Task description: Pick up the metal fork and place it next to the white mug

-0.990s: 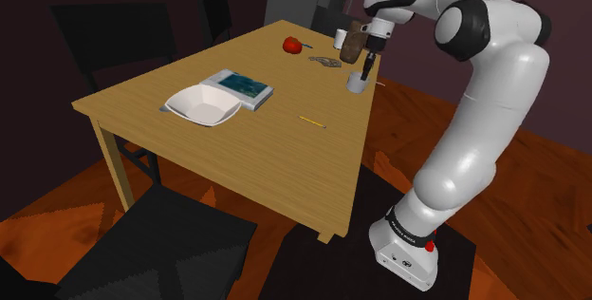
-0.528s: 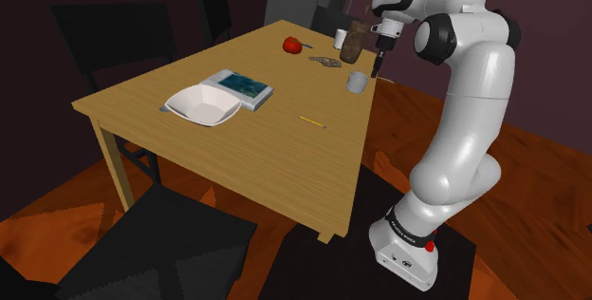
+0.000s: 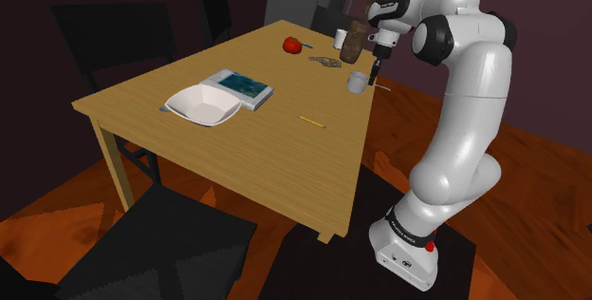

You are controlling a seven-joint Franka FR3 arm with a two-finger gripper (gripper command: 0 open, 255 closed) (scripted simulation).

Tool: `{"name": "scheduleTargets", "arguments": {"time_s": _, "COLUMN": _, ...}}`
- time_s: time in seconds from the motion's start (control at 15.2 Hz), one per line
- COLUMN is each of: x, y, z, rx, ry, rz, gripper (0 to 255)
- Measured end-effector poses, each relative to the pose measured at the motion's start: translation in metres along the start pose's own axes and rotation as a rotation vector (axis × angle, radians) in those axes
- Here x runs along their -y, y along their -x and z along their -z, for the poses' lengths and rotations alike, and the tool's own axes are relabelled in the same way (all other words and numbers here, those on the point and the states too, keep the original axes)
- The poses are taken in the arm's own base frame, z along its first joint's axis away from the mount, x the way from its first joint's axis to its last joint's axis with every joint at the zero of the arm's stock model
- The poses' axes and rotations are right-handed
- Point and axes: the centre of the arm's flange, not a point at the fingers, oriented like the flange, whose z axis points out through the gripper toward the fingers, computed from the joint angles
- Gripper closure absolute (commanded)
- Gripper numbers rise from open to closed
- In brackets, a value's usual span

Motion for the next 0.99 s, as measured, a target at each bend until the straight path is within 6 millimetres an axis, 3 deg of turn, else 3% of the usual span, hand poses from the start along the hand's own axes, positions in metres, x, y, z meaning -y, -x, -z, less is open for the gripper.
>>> {"name": "scheduleTargets", "arguments": {"time_s": 0.99, "x": -0.015, "y": -0.008, "z": -0.077, "rx": 0.0, "ry": 0.0, "rz": 0.0, "gripper": 255}}
